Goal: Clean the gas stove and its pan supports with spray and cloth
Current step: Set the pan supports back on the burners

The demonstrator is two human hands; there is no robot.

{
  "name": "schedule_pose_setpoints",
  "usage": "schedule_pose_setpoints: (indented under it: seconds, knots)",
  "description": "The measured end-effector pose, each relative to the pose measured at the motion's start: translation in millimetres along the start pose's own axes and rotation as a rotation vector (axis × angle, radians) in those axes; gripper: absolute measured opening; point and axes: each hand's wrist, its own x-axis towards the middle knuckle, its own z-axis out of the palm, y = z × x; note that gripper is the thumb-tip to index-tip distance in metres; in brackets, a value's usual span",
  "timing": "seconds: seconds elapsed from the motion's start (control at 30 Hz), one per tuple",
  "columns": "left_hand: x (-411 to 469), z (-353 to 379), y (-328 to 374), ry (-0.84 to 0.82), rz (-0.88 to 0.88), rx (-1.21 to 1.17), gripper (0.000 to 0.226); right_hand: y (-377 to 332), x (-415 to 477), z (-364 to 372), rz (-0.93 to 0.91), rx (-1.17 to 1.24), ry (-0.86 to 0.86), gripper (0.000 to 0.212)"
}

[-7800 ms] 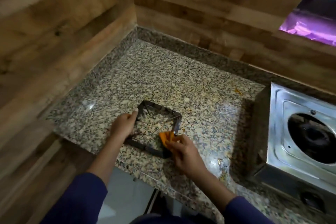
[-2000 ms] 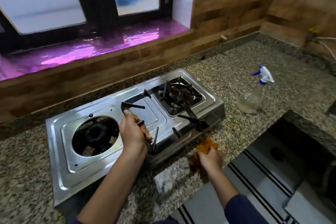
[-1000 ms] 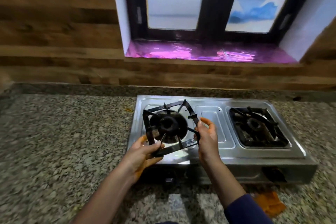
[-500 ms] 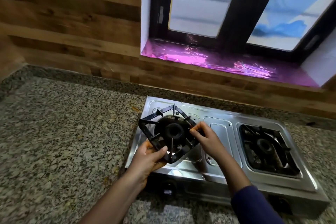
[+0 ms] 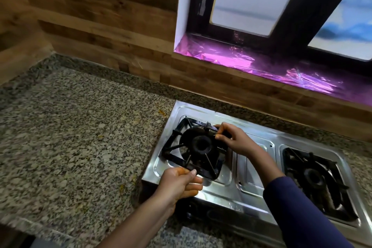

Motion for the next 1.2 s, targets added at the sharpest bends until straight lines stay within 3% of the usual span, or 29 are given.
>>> schedule_pose_setpoints:
  seconds: [0.2,0.3,0.37,0.47,0.57,0.77,0.93,1.2]
  knots:
    - [-1.7,9.8,2.7,-0.017,-0.033,0.023,0.021,9.1,8.6,-1.4,-0.049,0.024,-0.024,0.016]
    - [-2.4,2.4,7.5,-0.036,-0.008,0.221,0.026,14.8,9.0,-2.3,-0.064,0.005,-0.036,0.017]
    - [-3.1,-8.8,12.2,0.128,0.169,0.464,0.023,17.5,8.7,-2.7,-0.08,0.0,-0.036,0.02]
    - [-8.3,-27.6,26.6,0.557,0.513,0.885,0.01,18.0,9.6,-2.3,-0.108,0.011,-0.046,0.015]
    - [2.9,-41.0,32.3,0.643,0.616,1.055,0.025,18.0,12.0,-3.6,-0.12,0.003,-0.06,0.011]
    - [17.6,-36.5,31.1,0.647,0.675,1.1,0.014,18.0,14.2,-7.5,-0.117,-0.037,-0.08,0.023]
    - [13.4,-25.3,18.9,0.616,0.748,1.104,0.011,25.2,12.6,-13.9,-0.103,-0.039,-0.046,0.013]
    - [11.7,-21.5,5.7,0.631,0.788,1.1,0.007,31.5,7.8,-7.3,-0.125,-0.066,0.152,0.022]
